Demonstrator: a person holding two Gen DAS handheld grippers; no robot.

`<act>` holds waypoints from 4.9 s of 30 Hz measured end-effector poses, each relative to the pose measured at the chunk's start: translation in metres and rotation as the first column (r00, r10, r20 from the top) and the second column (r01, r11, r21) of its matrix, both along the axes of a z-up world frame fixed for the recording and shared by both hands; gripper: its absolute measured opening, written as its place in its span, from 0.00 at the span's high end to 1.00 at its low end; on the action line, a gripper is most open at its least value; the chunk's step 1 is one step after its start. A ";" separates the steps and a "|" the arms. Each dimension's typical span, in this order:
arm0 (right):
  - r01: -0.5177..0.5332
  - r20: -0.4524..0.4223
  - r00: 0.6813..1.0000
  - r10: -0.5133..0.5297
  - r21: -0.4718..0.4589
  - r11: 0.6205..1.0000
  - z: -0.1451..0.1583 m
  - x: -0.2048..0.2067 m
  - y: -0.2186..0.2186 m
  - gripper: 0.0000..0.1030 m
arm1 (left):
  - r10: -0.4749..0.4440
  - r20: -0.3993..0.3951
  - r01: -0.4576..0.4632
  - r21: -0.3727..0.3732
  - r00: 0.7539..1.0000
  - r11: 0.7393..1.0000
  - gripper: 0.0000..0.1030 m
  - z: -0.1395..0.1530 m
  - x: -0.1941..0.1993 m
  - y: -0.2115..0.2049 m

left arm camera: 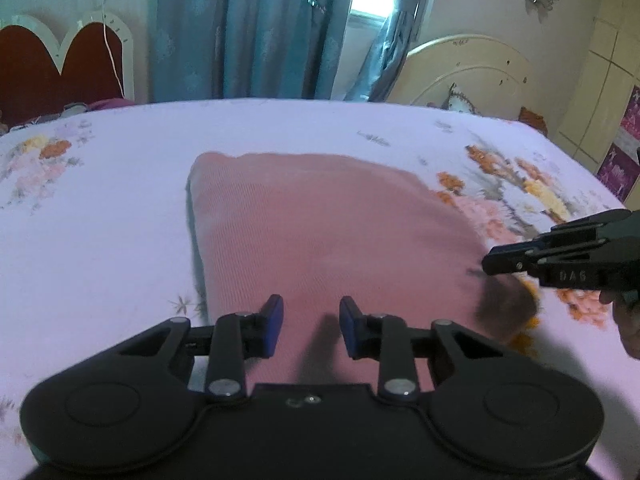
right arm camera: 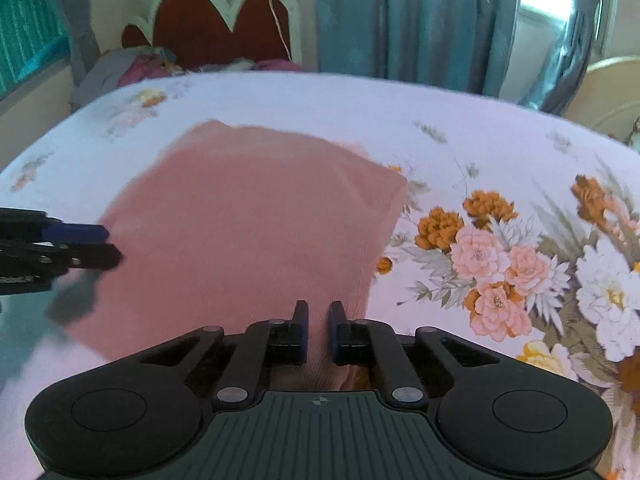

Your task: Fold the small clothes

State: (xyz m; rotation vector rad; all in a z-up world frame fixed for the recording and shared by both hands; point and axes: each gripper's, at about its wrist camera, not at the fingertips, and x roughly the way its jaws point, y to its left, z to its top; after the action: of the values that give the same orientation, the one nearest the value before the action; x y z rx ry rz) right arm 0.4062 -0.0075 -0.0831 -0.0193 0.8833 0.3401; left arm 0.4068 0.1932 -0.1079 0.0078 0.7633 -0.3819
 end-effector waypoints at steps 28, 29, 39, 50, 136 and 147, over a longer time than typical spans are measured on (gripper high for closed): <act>0.089 0.096 0.991 -0.091 0.030 0.996 0.052 -0.131 -0.030 0.00 | 0.245 0.168 -0.263 0.098 0.955 0.960 0.00 0.041 -0.144 -0.041; 0.091 0.105 0.990 -0.095 0.035 0.995 0.058 -0.140 -0.032 0.00 | 0.240 0.176 -0.258 0.084 0.955 0.963 0.00 0.046 -0.154 -0.043; 0.135 0.158 0.977 -0.142 0.052 0.989 0.108 -0.231 -0.041 0.00 | 0.227 0.248 -0.248 0.055 0.942 0.967 0.00 0.091 -0.239 -0.077; 0.152 0.220 0.961 -0.166 0.081 0.985 0.148 -0.311 -0.055 0.00 | 0.226 0.295 -0.241 0.016 0.928 0.970 0.00 0.120 -0.301 -0.094; 0.154 0.260 0.948 -0.181 0.121 0.981 0.176 -0.364 -0.066 0.00 | 0.188 0.345 -0.205 0.014 0.920 0.979 0.00 0.142 -0.337 -0.091; 0.157 0.257 0.949 -0.184 0.122 0.980 0.175 -0.362 -0.065 0.00 | 0.191 0.346 -0.208 0.014 0.919 0.978 0.00 0.142 -0.337 -0.092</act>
State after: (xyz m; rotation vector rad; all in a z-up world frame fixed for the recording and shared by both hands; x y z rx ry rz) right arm 0.0437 -0.0726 0.0921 0.1024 0.5941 0.2127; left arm 0.0700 0.1013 0.0341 0.0425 0.4216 -0.1588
